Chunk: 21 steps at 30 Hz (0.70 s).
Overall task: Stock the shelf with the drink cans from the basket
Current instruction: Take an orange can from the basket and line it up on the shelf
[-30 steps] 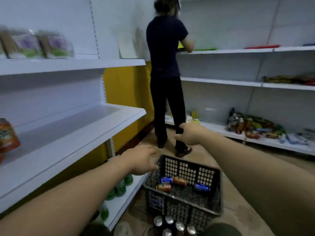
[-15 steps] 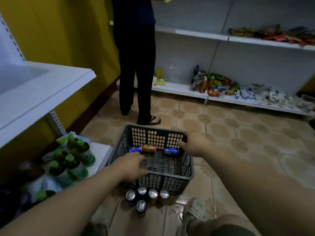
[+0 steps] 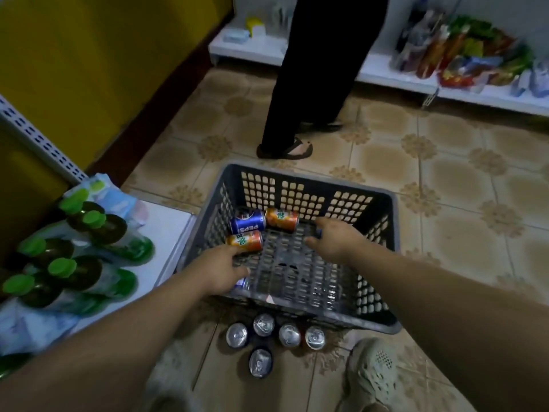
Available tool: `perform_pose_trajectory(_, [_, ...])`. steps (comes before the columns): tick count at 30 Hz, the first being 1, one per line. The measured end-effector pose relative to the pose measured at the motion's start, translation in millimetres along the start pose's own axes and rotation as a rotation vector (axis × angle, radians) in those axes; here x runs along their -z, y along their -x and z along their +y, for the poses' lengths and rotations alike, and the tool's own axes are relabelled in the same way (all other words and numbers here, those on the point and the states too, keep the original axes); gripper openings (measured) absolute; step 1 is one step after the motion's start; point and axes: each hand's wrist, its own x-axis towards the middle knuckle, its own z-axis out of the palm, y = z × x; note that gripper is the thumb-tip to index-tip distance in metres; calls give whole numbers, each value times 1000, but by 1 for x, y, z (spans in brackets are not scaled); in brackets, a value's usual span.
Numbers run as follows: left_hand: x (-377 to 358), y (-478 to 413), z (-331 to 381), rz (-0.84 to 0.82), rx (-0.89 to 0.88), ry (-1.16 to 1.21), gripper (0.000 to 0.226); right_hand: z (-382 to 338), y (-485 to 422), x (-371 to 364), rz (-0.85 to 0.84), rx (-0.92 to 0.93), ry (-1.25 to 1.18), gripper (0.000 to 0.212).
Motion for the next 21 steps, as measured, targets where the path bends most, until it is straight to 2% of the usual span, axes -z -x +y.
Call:
perform_pose_trajectory(10, [-52,-154,-63,-111,179,205,53,-27,-178,-119,-115,70,-118,65])
perform_pose_trajectory(15, [-69,-192,-81,-93,255,243,62,-39,-231,-175,-181,182,-26,89])
perform_pose_trajectory(18, [-77,-202,-90,-102,291,258,64,-36,-241,-196,-60,181,40,94])
perform_pose_trajectory(20, [-82,-207,-94,-109,313,294,64,-35,-239,-206,-7,142,42,88])
perform_pose_trajectory(21, [-84,-208,-93,-105,321,318,64,-35,-238,-211,-31,121,2,84])
